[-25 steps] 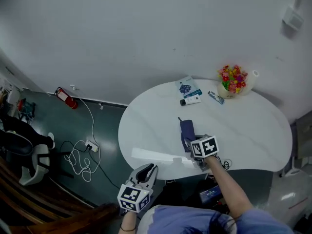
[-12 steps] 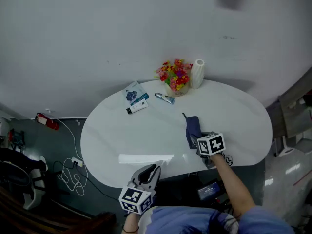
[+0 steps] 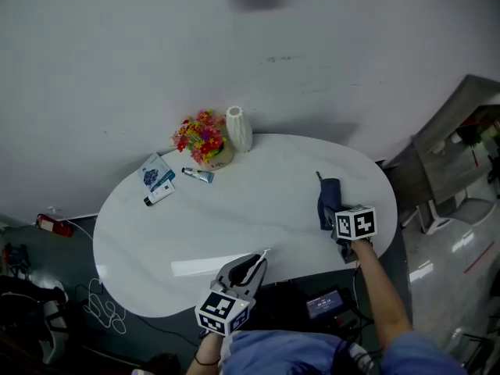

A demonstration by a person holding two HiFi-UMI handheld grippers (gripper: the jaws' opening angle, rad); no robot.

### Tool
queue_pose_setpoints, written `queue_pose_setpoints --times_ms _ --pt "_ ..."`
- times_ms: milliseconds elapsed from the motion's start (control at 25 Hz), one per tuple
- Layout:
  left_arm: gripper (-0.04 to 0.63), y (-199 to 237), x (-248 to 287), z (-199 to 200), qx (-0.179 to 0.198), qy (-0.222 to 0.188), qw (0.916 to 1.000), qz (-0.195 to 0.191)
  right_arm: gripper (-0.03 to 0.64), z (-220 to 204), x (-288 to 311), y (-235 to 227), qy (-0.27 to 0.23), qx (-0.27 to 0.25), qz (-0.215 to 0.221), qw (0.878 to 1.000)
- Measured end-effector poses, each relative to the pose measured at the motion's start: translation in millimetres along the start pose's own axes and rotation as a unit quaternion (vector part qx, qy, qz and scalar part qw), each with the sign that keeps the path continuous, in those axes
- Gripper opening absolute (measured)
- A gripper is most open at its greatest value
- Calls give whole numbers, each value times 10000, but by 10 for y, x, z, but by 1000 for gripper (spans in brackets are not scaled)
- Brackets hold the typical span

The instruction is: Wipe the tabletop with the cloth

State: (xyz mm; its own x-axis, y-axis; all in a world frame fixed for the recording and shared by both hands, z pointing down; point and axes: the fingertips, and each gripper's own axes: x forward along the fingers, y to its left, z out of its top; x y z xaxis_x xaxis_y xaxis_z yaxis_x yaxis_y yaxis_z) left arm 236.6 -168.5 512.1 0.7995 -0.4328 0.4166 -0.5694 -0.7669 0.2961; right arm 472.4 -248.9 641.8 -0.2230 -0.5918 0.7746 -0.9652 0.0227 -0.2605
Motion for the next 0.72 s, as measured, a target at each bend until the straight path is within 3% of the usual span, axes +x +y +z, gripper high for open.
queue_pose_setpoints --times_ms 160,320,720 --pt "61 -263 260 62 226 99 9993 -290 71 -5 -212 -597 -134 297 -328 9989" --pt "61 -393 345 85 297 193 9988 -346 71 -38 -399 -1126 -199 532 -640 9963" --pt "61 -309 181 -63 111 309 9994 81 71 -167 -757 -1993 -256 942 -1274 9870"
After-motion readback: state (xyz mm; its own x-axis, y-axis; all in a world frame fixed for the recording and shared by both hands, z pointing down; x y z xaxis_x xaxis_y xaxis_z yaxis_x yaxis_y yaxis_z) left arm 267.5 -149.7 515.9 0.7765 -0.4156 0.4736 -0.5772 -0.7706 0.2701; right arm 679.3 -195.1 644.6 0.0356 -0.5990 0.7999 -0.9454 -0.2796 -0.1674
